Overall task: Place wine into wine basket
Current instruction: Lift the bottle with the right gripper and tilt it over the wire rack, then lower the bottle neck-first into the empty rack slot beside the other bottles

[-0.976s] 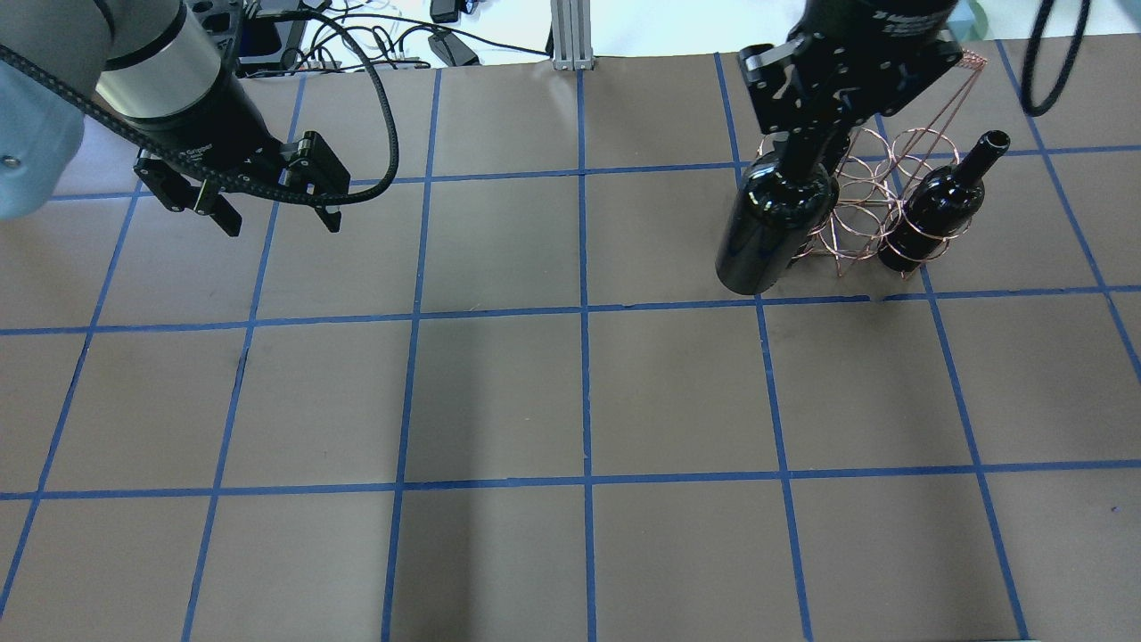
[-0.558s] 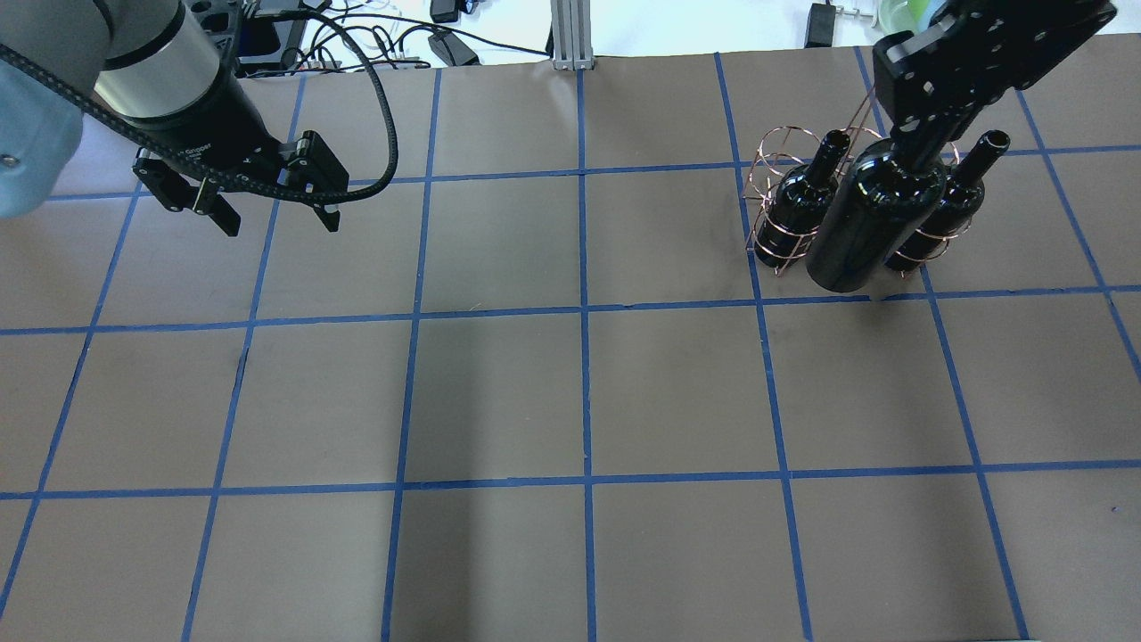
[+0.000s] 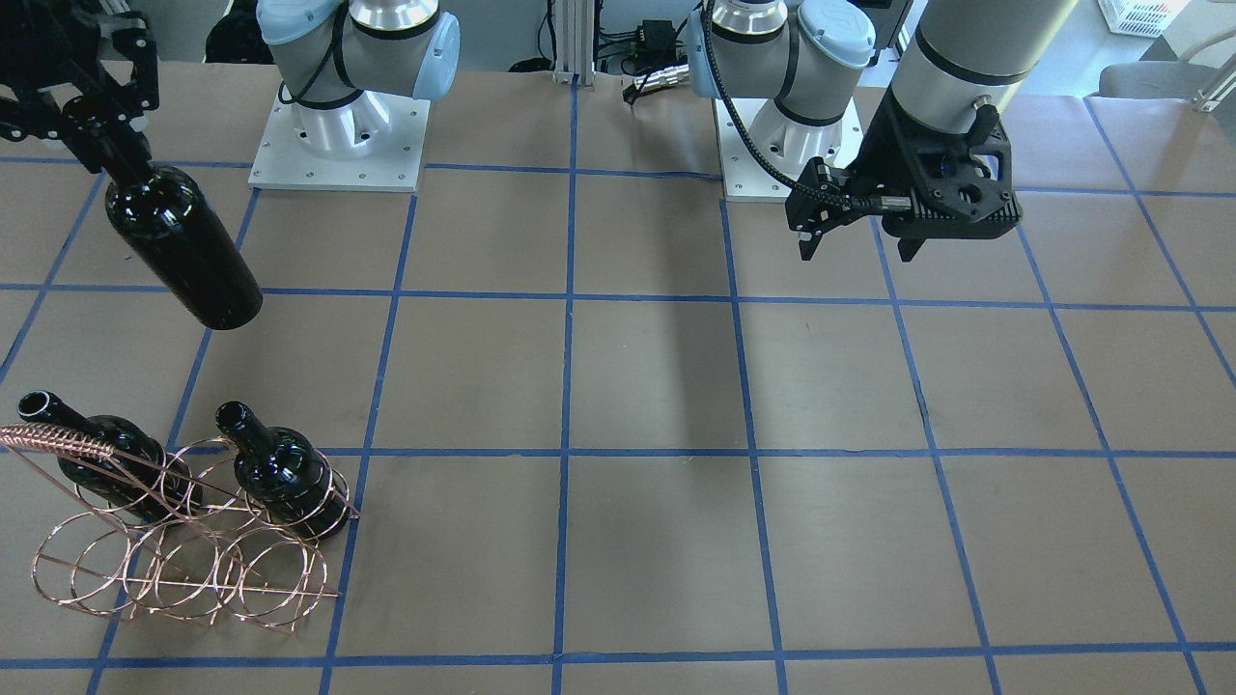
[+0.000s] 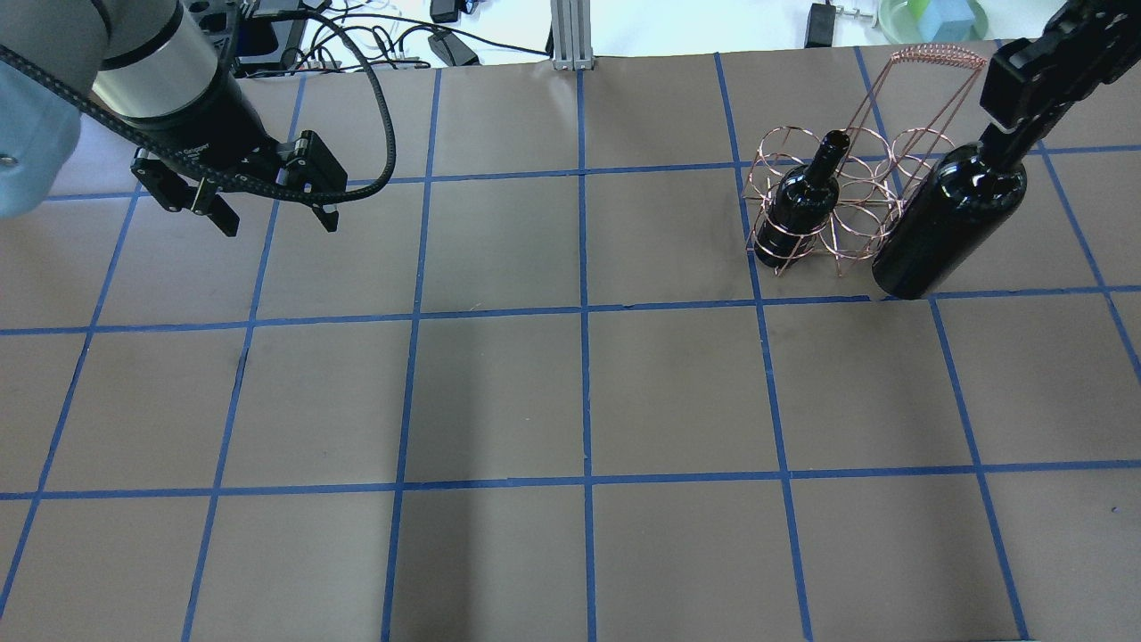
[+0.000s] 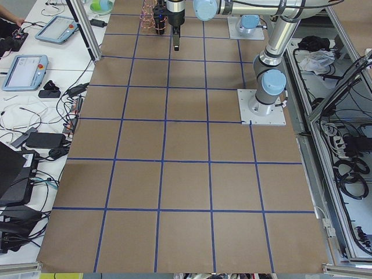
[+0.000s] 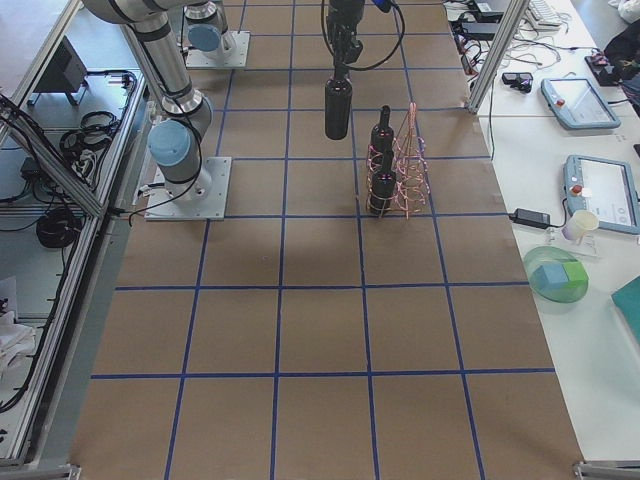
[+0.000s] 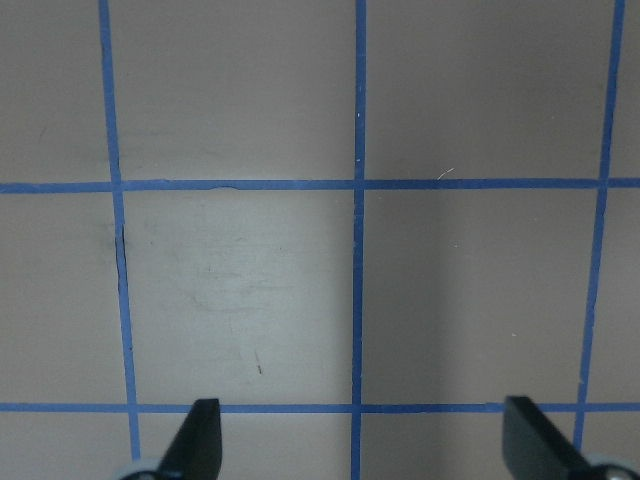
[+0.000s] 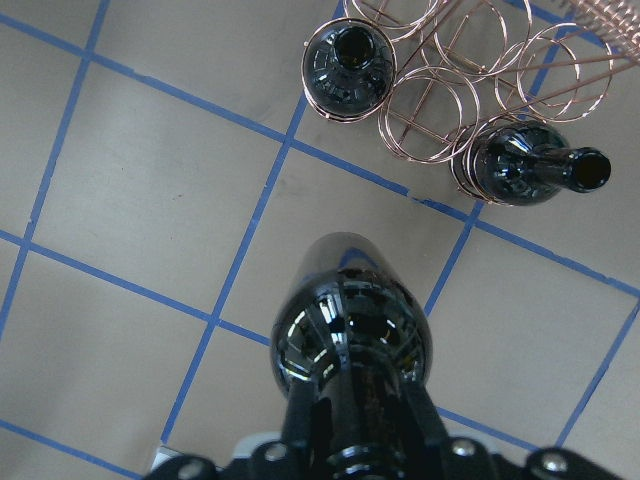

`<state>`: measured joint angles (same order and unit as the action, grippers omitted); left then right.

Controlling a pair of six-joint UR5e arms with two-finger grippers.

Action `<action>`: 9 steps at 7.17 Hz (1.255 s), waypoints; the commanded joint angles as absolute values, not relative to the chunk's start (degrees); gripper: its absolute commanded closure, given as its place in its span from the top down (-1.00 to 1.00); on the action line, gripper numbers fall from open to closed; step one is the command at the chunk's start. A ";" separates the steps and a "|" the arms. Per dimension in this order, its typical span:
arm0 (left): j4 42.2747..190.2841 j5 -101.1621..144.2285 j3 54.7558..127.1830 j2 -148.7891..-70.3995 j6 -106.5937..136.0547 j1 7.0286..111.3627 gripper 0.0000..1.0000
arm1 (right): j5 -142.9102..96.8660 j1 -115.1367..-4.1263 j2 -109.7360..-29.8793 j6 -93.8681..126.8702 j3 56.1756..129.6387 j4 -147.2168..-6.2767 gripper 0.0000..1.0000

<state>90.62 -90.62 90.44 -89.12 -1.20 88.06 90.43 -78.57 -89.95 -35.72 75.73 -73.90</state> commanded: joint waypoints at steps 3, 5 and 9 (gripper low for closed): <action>90.62 -90.62 90.44 -89.12 -1.32 87.89 1.00 | 89.46 -77.96 -83.51 -41.90 75.32 -82.25 -1.00; 90.79 -90.62 90.53 -89.12 -1.32 87.89 1.00 | 90.88 -77.96 -82.10 -44.02 75.32 -84.45 -1.00; 90.09 -90.70 91.58 -89.03 -1.23 87.98 1.00 | 90.53 -77.96 -78.93 -45.70 75.23 -91.48 -1.00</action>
<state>90.20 -90.70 91.51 -89.05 -1.30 87.90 90.75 -77.96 -79.91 -45.05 75.24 -89.76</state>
